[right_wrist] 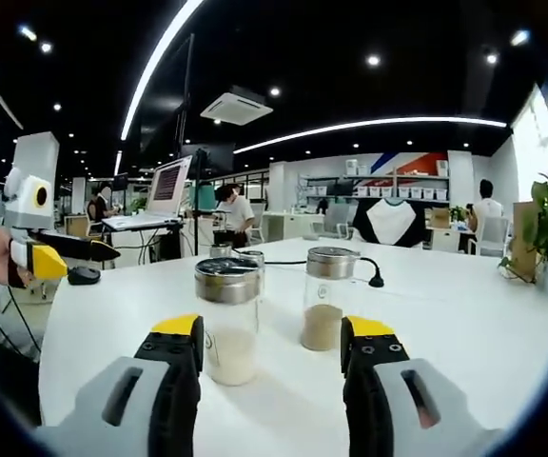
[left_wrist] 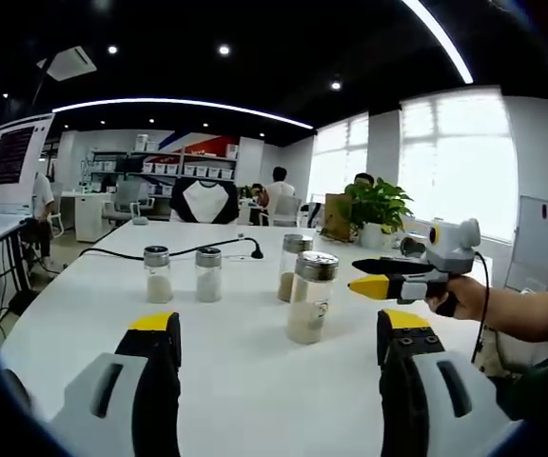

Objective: Rotate the seasoning bottle until the label or dispensing opening points toward the visible target arrow and the bottle remains upright within the marked orientation range

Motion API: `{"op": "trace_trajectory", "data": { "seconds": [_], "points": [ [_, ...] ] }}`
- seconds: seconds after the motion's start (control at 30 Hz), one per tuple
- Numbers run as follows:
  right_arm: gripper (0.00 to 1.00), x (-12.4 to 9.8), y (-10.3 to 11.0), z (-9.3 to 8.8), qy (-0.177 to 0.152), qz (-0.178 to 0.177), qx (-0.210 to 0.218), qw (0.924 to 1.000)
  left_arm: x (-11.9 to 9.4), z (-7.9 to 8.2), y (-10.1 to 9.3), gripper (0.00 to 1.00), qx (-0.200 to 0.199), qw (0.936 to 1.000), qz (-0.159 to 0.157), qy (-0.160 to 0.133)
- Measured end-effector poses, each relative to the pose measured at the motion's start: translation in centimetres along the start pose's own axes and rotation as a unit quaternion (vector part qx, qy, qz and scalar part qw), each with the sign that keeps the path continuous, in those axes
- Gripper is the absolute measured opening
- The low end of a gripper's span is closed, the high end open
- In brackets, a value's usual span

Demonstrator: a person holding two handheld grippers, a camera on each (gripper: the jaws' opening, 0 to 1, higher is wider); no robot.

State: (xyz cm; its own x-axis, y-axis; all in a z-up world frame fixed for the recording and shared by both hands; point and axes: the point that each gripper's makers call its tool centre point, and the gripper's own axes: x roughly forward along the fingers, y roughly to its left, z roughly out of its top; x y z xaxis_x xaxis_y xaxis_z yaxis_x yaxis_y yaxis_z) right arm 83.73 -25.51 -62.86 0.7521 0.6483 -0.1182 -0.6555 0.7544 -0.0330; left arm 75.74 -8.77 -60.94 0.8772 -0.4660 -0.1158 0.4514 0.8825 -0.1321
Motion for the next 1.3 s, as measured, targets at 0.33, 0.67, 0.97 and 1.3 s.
{"op": "trace_trajectory", "data": {
  "seconds": [0.33, 0.67, 0.97, 1.3],
  "points": [
    [0.59, -1.5, -1.7, -1.6, 0.022, -0.03, 0.014, 0.9992, 0.1, -0.1, -0.1, 0.89, -0.005, 1.0, 0.0, -0.003],
    [0.59, -1.3, -2.5, -1.4, 0.018, -0.043, 0.028, 0.9985, 0.2, -0.3, -0.2, 0.89, -0.002, 1.0, -0.001, -0.001],
    [0.58, -0.5, -3.6, -1.5, 0.031, -0.052, 0.023, 0.9979, 0.2, -0.5, 0.1, 0.89, 0.005, 1.0, 0.004, 0.004],
    [0.58, 2.1, -5.2, -1.2, 0.033, -0.057, 0.019, 0.9976, 0.0, -0.4, 0.4, 0.89, 0.005, 1.0, 0.006, 0.002]
  ]
}}
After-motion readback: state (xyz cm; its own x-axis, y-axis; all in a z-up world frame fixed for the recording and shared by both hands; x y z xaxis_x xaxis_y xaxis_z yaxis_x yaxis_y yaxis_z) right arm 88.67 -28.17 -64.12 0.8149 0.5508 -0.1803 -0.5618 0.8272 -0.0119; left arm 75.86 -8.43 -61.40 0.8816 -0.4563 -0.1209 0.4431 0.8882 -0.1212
